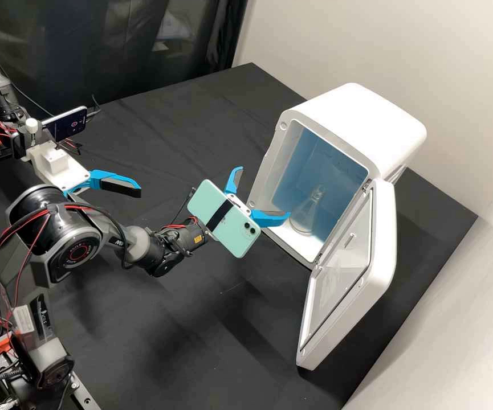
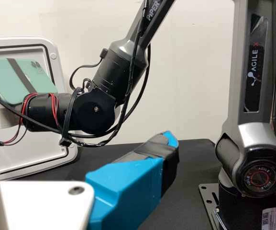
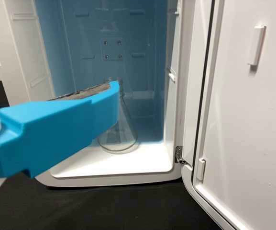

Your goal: Take the flask out of the incubator

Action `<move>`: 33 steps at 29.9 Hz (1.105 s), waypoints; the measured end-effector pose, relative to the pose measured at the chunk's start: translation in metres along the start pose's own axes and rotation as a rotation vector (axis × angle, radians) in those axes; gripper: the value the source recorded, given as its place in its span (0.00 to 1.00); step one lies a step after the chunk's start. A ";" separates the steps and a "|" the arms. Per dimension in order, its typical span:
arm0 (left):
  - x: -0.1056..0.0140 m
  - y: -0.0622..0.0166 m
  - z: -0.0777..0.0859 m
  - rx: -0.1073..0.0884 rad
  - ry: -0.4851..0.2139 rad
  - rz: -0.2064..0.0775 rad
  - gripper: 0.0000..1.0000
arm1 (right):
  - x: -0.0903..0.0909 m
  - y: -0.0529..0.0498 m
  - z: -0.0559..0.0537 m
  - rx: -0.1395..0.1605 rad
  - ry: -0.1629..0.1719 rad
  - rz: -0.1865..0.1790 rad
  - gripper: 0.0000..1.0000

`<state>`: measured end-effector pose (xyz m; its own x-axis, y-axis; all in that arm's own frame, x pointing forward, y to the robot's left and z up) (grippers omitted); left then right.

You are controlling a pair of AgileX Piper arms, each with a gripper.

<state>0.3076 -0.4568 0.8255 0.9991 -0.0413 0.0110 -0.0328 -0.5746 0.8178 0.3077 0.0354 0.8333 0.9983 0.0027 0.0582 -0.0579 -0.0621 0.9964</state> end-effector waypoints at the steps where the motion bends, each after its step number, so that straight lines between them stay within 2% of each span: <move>1: 0.000 0.0000 0.000 0.000 0.000 0.000 1.00 | 0.000 0.000 0.000 0.000 0.000 0.000 1.00; 15: -0.001 -0.0006 -0.004 0.004 0.008 0.000 1.00 | 0.000 0.000 0.000 0.000 0.000 0.000 1.00; 19: -0.006 -0.0041 -0.018 -0.001 0.051 -0.013 1.00 | 0.000 0.000 0.000 0.000 0.000 0.000 1.00; 21: -0.010 -0.0087 -0.028 -0.015 0.074 -0.019 1.00 | 0.000 0.000 0.000 0.000 0.000 0.000 1.00; 23: -0.014 -0.0147 -0.040 -0.026 0.101 -0.043 1.00 | 0.000 0.000 0.000 0.000 0.000 0.000 1.00; 24: -0.016 -0.0177 -0.045 -0.039 0.115 -0.054 1.00 | 0.000 0.000 0.000 0.000 0.000 0.000 1.00; 27: -0.022 -0.0228 -0.058 -0.050 0.142 -0.074 1.00 | 0.000 0.000 0.000 0.000 0.000 0.000 1.00; 29: -0.026 -0.0244 -0.066 -0.053 0.164 -0.073 1.00 | 0.000 0.000 0.000 0.000 0.000 0.000 1.00; 32: -0.031 -0.0250 -0.077 -0.065 0.182 -0.055 1.00 | 0.000 0.000 0.000 0.000 0.000 0.000 1.00; 33: -0.032 -0.0247 -0.080 -0.061 0.185 -0.048 1.00 | 0.000 0.000 0.000 0.000 0.000 0.000 1.00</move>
<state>0.2787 -0.3762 0.8509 0.9877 0.1384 0.0723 0.0106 -0.5216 0.8531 0.3077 0.0354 0.8333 0.9983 0.0027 0.0582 -0.0579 -0.0621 0.9964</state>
